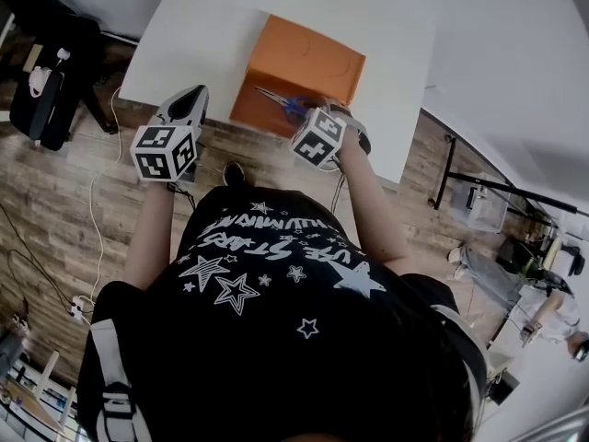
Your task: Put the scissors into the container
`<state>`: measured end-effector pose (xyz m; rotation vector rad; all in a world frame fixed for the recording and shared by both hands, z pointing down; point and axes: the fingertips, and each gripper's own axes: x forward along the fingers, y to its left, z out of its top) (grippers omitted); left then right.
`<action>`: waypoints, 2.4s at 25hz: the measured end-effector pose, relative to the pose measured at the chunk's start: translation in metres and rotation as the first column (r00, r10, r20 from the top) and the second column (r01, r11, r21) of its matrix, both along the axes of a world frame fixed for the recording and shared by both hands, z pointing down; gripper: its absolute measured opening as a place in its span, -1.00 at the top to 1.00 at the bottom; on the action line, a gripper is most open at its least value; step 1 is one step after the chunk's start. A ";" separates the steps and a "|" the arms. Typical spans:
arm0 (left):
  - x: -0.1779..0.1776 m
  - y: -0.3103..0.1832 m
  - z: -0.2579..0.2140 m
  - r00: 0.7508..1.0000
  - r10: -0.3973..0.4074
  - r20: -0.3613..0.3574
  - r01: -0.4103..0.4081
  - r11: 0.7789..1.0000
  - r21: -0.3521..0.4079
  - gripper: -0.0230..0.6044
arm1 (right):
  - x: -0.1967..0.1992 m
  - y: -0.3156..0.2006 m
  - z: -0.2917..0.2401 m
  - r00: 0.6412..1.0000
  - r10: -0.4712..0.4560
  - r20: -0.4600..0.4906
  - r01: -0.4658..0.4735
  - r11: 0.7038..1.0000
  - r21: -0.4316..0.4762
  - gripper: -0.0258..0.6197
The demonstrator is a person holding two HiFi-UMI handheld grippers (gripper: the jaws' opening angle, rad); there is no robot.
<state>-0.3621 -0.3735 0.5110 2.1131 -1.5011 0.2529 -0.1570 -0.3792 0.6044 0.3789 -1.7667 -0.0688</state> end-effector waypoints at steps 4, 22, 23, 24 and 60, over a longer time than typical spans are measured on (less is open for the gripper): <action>0.000 0.010 -0.002 1.000 -0.010 0.014 0.010 1.000 0.007 0.87 | 0.001 0.002 -0.003 0.999 0.025 0.045 -0.025 1.000 0.002 0.61; 0.061 0.069 -0.045 0.991 -0.131 0.034 0.128 0.988 0.084 0.87 | 0.059 0.013 -0.088 0.899 0.157 0.408 -0.171 0.985 -0.002 0.62; 0.066 0.072 -0.046 0.990 -0.133 0.036 0.130 0.988 0.087 0.87 | 0.063 0.013 -0.092 0.887 0.165 0.430 -0.181 0.983 -0.004 0.62; 0.070 0.075 -0.047 0.990 -0.136 0.039 0.132 0.987 0.089 0.87 | 0.067 0.013 -0.096 0.872 0.176 0.457 -0.196 0.981 -0.004 0.62; 0.205 0.239 -0.040 0.983 -0.171 0.067 0.167 0.984 0.056 0.87 | 0.199 0.139 -0.124 0.661 0.249 0.707 -0.326 0.945 -0.028 0.76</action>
